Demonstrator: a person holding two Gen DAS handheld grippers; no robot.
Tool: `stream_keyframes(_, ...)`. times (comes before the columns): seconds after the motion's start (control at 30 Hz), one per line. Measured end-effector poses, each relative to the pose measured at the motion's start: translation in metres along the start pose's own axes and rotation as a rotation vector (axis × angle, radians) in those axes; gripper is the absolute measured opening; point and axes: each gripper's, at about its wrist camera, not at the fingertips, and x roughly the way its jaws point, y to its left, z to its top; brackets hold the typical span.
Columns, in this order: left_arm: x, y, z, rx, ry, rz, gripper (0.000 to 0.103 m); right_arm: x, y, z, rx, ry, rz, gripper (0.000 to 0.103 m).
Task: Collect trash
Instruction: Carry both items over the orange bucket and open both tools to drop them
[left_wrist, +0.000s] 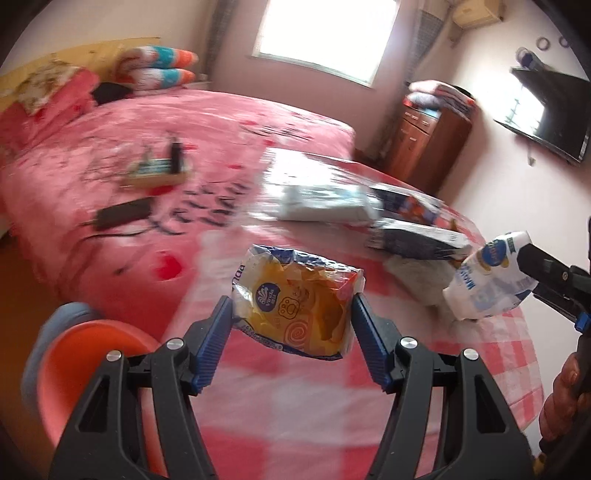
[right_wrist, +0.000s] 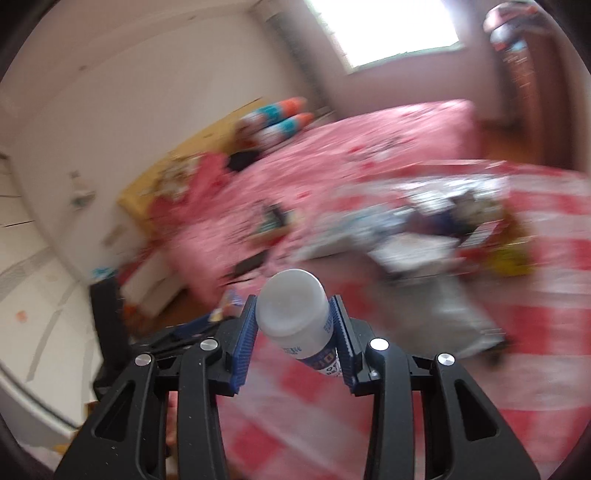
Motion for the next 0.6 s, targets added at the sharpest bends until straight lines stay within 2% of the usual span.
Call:
stream_keyframes(0.07,-0.016,0.028,-0.009,-0.025,-0.004,0.068,0.066,0.029,0.023,-0.001,-0.016,0.059,0.096,0.040)
stream_keyframes(0.2,-0.034,0.081,-0.030,-0.091,0.015,0.173,0.066,0.087,0.066,-0.006,-0.041,0.174,0.227,0.041)
stream_keyframes(0.33,-0.034,0.133,-0.058,-0.183,0.067,0.237,0.066,0.141,0.100,-0.016,-0.059,0.291,0.313,0.041)
stream_keyframes(0.4,-0.032,0.146,-0.067,-0.207,0.082,0.251,0.066,0.174,0.113,-0.025,-0.059,0.363,0.329,0.041)
stream_keyframes(0.53,-0.021,0.171,-0.084,-0.260,0.116,0.246,0.068,0.213,0.123,-0.035,-0.072,0.437,0.328,0.042)
stream_keyframes(0.57,-0.017,0.173,-0.087,-0.257,0.128,0.255,0.072,0.221,0.126,-0.039,-0.076,0.454,0.323,0.047)
stream_keyframes(0.6,-0.012,0.175,-0.090,-0.252,0.144,0.271,0.075,0.226,0.128,-0.041,-0.079,0.461,0.320,0.059)
